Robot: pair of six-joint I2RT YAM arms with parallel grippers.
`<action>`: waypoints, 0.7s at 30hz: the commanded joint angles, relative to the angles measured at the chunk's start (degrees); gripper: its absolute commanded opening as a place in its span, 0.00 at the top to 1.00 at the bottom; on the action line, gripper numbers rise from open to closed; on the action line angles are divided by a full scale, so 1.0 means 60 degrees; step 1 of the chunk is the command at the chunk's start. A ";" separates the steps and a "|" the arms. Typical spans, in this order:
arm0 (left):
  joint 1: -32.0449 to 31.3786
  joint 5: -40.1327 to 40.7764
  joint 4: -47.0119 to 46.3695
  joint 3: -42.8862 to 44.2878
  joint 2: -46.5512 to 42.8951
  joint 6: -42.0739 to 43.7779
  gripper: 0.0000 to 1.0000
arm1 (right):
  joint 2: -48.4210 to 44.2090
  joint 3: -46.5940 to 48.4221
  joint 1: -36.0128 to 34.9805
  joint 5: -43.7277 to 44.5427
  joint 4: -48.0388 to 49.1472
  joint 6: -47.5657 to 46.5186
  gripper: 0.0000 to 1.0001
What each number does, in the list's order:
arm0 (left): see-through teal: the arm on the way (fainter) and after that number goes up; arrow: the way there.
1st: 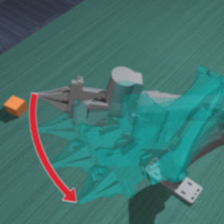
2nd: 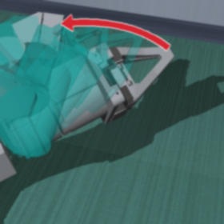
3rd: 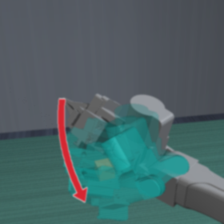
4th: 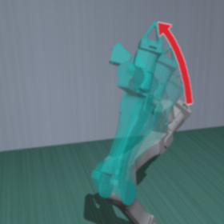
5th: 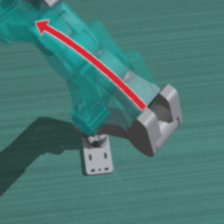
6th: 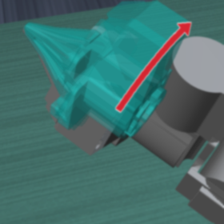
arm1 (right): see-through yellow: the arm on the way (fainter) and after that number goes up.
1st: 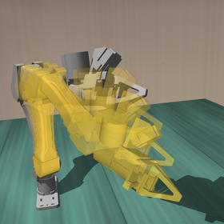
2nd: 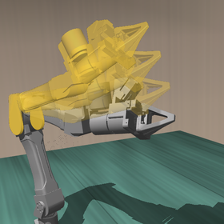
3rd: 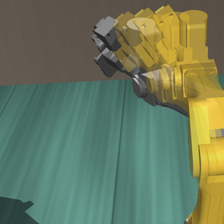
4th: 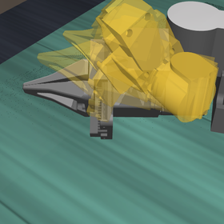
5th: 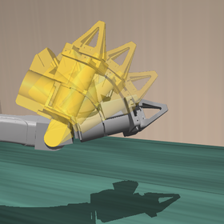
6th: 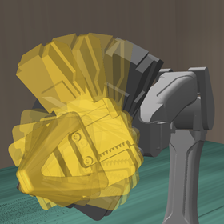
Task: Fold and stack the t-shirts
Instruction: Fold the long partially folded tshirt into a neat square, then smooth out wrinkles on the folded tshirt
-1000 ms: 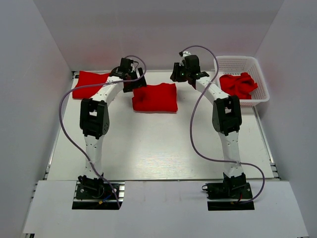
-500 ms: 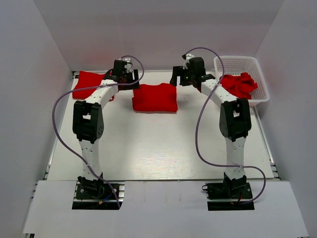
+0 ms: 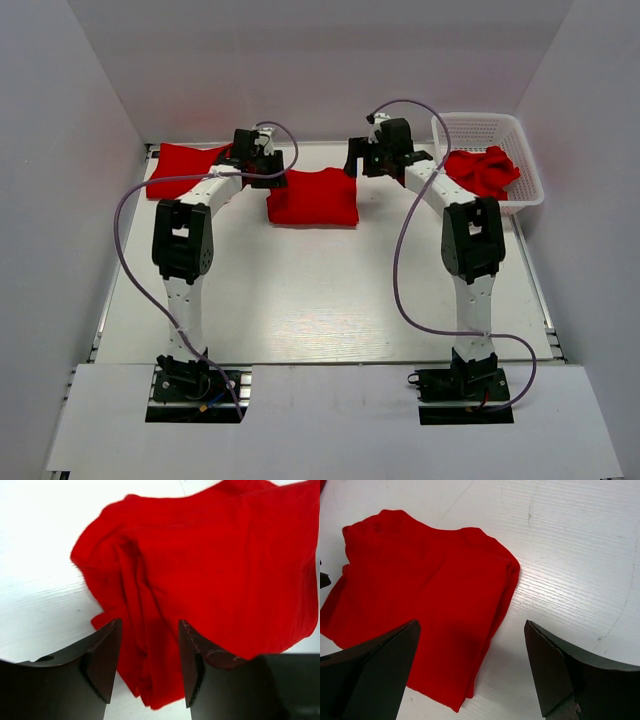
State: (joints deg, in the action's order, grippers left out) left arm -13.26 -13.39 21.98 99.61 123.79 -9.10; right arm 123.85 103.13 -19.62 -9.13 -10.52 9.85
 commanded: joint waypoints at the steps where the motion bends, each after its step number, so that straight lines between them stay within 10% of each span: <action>1: -0.0032 -0.0683 -0.0352 0.0491 0.0197 0.0052 0.42 | 0.0290 0.0477 0.0003 0.0056 -0.0077 -0.0176 0.10; 11: -0.0032 -0.0743 -0.0675 0.0786 0.0828 -0.0153 0.59 | 0.1168 0.1136 0.0003 -0.0163 -0.0048 0.0014 0.10; 21: 0.0056 -0.0375 -0.0953 0.0113 0.0448 -0.0154 0.53 | 0.1638 0.1415 0.0003 -0.0412 0.0260 0.0424 0.10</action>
State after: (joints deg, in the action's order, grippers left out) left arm -13.23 -15.42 18.33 102.26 130.30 -10.50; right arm 132.97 108.68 -19.62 -9.93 -10.96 11.35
